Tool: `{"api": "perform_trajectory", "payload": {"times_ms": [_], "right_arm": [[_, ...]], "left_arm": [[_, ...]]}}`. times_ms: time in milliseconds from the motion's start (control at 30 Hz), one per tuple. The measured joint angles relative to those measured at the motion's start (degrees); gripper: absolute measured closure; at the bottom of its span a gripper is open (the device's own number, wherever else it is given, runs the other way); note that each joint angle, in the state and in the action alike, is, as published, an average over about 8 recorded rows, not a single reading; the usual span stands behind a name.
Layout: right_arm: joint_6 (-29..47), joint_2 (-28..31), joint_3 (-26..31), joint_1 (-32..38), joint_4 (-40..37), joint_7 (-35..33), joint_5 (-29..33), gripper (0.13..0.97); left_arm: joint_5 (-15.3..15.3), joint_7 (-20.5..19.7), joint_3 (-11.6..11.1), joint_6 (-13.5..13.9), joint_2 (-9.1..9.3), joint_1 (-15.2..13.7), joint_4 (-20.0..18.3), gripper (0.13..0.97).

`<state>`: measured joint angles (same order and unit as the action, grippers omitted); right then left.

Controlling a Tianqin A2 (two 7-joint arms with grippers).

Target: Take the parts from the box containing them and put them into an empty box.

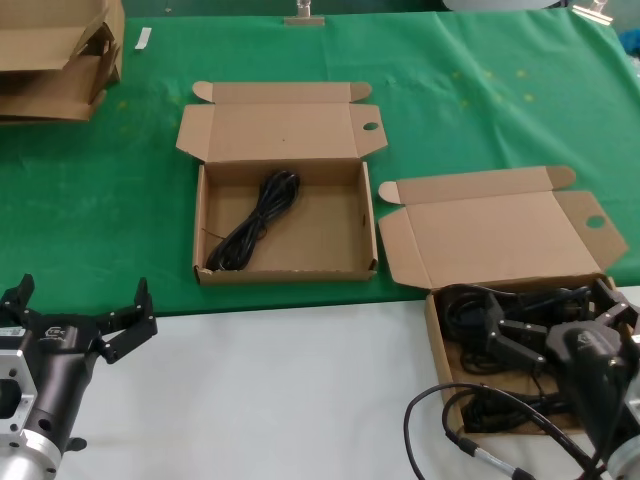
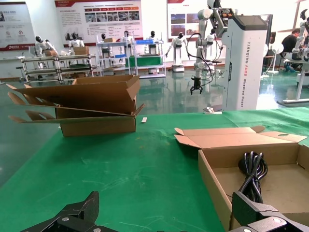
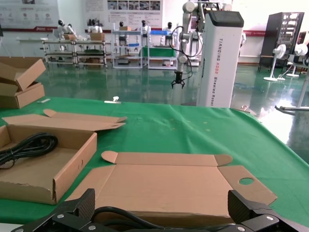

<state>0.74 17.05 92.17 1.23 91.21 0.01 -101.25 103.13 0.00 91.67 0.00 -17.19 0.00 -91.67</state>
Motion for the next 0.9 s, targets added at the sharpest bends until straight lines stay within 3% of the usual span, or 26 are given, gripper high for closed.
{"api": "perform_trajectory", "payload": {"times_ms": [900], "right_arm": [[0.0,0.0,0.0,0.0,0.0,0.0,0.0,0.129]], "left_arm": [[0.0,0.0,0.0,0.0,0.0,0.0,0.0,0.132]]}}
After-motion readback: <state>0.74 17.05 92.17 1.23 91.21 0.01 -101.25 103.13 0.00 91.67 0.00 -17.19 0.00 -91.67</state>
